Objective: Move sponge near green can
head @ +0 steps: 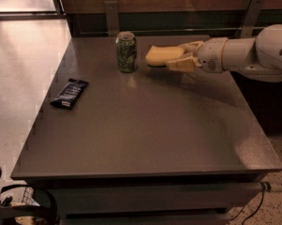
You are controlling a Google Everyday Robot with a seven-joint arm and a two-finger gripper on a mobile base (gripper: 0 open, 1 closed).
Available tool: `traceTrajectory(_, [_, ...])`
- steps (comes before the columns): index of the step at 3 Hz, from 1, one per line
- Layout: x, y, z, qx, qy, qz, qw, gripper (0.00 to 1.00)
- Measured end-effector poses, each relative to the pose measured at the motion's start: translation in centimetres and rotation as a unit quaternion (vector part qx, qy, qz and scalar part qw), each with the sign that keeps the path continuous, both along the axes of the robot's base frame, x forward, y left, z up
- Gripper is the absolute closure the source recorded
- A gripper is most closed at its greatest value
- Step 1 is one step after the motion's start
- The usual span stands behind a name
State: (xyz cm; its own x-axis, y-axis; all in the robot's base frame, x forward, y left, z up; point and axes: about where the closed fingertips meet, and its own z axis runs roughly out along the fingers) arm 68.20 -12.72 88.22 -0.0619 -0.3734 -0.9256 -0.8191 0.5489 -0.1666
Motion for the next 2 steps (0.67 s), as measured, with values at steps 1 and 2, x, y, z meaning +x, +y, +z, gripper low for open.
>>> traceTrajectory(1, [-0.01,0.21,-0.04,0.0,0.0,0.002,1.0,0.51])
traceTrajectory(2, [0.01,0.58,-0.11,0.001,0.001,0.004,1.0,0.22])
